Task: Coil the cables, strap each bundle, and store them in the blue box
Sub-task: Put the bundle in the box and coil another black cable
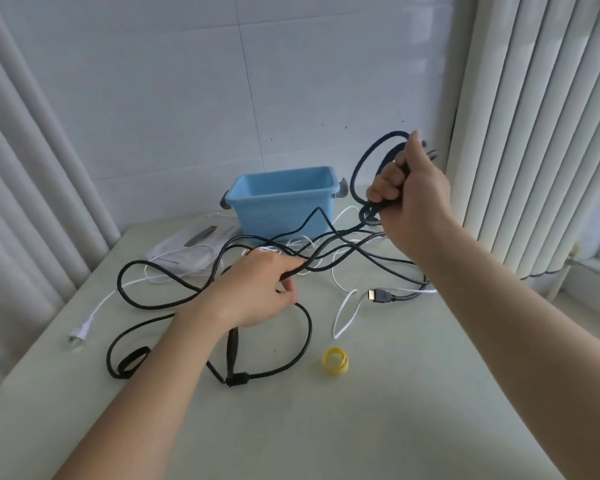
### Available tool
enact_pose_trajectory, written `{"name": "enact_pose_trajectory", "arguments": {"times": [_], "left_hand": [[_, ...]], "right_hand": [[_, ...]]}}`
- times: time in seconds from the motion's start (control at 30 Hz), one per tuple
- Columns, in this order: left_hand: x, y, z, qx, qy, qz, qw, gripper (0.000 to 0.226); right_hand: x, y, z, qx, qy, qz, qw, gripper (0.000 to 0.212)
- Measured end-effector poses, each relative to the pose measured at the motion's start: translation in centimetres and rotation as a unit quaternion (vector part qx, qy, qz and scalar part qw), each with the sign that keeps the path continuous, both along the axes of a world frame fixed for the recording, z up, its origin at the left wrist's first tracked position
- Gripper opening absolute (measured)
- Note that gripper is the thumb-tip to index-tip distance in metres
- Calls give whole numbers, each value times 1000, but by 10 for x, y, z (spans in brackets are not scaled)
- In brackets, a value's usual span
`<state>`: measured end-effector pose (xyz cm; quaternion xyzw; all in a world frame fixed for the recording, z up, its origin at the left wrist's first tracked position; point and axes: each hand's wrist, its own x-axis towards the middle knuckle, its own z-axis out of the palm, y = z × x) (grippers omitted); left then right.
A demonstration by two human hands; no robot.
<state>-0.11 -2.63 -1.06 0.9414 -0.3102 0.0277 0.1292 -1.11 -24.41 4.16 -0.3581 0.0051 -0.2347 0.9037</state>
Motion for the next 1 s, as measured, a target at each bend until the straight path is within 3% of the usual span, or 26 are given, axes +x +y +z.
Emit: {"name": "enact_pose_trajectory", "arguments": {"times": [0.1, 0.17, 0.27, 0.33, 0.4, 0.5, 0.6, 0.7, 0.8, 0.9, 1.0], "left_hand": [[0, 1, 3, -49, 110, 41, 992, 10], [4, 6, 3, -83, 133, 73, 985, 3], [4, 8, 7, -212, 173, 79, 959, 18], [1, 7, 12, -271, 141, 74, 949, 19], [-1, 7, 17, -284, 50, 58, 956, 19], [-1, 12, 24, -307, -57, 27, 950, 22], [-4, 19, 33, -316, -107, 5, 943, 20], [-4, 27, 39, -312, -118, -8, 943, 21], [5, 34, 38, -322, -189, 29, 927, 27], [13, 43, 38, -375, -264, 83, 885, 21], [17, 48, 33, -374, -297, 122, 870, 24]], "right_hand": [[1, 4, -3, -175, -16, -124, 977, 35], [1, 2, -5, -307, -24, -190, 932, 31], [1, 0, -9, -491, 5, -224, 842, 26], [3, -2, -16, -642, 46, -231, 729, 25], [6, 0, -24, -743, 70, -208, 632, 24], [9, 5, -34, -824, 65, -147, 543, 21], [8, 8, -42, -873, 42, -112, 473, 22], [6, 12, -45, -884, 36, -96, 457, 26], [0, 18, -39, -888, 12, -77, 452, 31], [-8, 23, -29, -859, -11, 4, 512, 42], [-16, 27, -21, -828, 4, 59, 558, 47]]}}
